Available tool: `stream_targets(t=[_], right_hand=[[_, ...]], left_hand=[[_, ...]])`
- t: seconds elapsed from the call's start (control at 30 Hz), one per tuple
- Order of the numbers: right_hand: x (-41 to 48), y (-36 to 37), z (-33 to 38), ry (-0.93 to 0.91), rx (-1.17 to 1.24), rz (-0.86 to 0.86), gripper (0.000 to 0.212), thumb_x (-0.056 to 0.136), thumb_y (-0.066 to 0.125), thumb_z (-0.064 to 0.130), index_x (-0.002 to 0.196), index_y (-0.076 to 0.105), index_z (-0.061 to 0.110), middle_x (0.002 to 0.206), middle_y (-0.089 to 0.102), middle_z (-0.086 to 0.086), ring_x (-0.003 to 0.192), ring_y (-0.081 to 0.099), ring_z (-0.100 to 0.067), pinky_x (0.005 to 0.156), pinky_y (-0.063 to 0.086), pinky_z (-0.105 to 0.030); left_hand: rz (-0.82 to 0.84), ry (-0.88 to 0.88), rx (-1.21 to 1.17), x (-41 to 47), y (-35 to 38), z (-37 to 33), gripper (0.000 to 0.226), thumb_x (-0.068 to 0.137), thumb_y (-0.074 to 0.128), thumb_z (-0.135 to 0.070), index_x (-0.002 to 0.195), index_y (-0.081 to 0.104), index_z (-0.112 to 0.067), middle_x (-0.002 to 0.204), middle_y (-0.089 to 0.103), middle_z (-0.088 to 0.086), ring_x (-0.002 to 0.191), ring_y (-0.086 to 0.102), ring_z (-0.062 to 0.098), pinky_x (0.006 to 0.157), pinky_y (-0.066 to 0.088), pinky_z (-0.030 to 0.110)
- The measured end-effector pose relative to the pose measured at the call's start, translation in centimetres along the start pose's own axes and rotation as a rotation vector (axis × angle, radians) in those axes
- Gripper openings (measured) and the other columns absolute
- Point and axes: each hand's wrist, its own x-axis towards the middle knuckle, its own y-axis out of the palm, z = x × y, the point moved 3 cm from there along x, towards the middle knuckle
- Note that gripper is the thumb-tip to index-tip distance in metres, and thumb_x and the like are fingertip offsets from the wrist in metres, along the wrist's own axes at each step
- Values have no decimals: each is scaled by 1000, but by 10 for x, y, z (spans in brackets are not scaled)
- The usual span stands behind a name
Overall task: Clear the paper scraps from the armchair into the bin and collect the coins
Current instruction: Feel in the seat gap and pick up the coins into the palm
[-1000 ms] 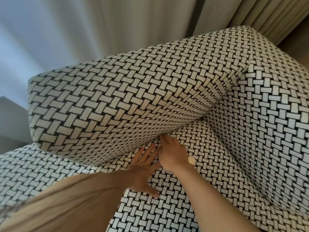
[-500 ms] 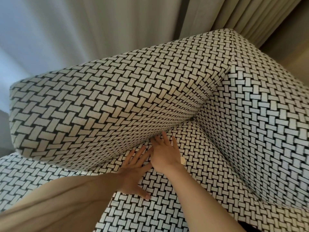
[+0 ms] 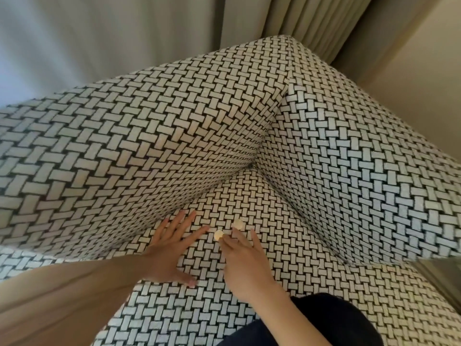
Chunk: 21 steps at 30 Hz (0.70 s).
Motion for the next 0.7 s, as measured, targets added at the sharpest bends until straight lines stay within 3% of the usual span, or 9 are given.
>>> stream_targets(t=[0.1,0.17,0.23,0.27,0.3,0.33,0.4,0.6,0.7], right_hand=[[-9,-1,-5,-2,61,38,53,98,38,25,149,25,17,157,18,3,147,-2,-16,115,-11,-42],[-13,-9,-15,48,246,27,47,98,39,26,145,34,23,152,32,3,143,21,-18,118,8,-40],[-13,-23,-33,151,516,-42,42,98,42,25,140,42,26,141,45,7,113,54,-13,106,39,-35],[-10,-29,-46,196,602,-95,42,98,44,23,139,43,25,139,46,8,100,57,-10,99,45,-32],[-6,-32,-60,241,637,-148,42,97,45,22,140,42,22,142,43,6,102,55,-9,100,42,-29],[-2,-32,-77,295,657,-183,45,97,45,21,141,40,20,147,38,2,117,49,-11,106,34,-28],[8,-27,-107,424,708,-221,51,96,46,23,146,33,16,153,28,-4,139,28,-18,115,21,-34],[28,-4,-140,630,855,-292,66,96,45,33,150,16,11,156,16,-10,143,14,-26,118,14,-44],[35,1,-144,676,843,-272,69,94,45,38,150,15,9,156,18,-12,142,18,-28,116,18,-49]], left_hand=[[-12,1,4,-1,0,0,122,61,63,-74,129,-36,-53,134,-55,-10,122,-52,13,96,-38,36],[-13,4,5,0,0,0,122,61,63,-74,129,-35,-52,134,-55,-10,122,-53,13,94,-39,34],[-8,7,0,-1,0,0,122,61,63,-75,129,-36,-52,133,-56,-10,122,-53,13,93,-38,33],[-5,11,-4,0,0,0,122,61,63,-75,129,-36,-53,133,-56,-10,121,-53,13,95,-37,34],[-1,11,-7,0,0,0,122,61,63,-75,128,-36,-53,133,-56,-10,121,-53,13,96,-36,34],[2,12,-9,-1,-1,0,122,61,63,-75,128,-36,-53,132,-57,-10,121,-54,12,96,-36,34],[14,14,-9,-1,-1,0,122,61,63,-75,128,-37,-53,131,-57,-11,120,-54,11,93,-38,31],[29,4,6,0,-1,0,121,63,62,-74,126,-39,-53,130,-58,-11,119,-55,12,90,-41,31],[29,-4,1,1,-1,1,122,61,62,-75,128,-37,-52,132,-57,-10,120,-54,12,92,-40,32]])
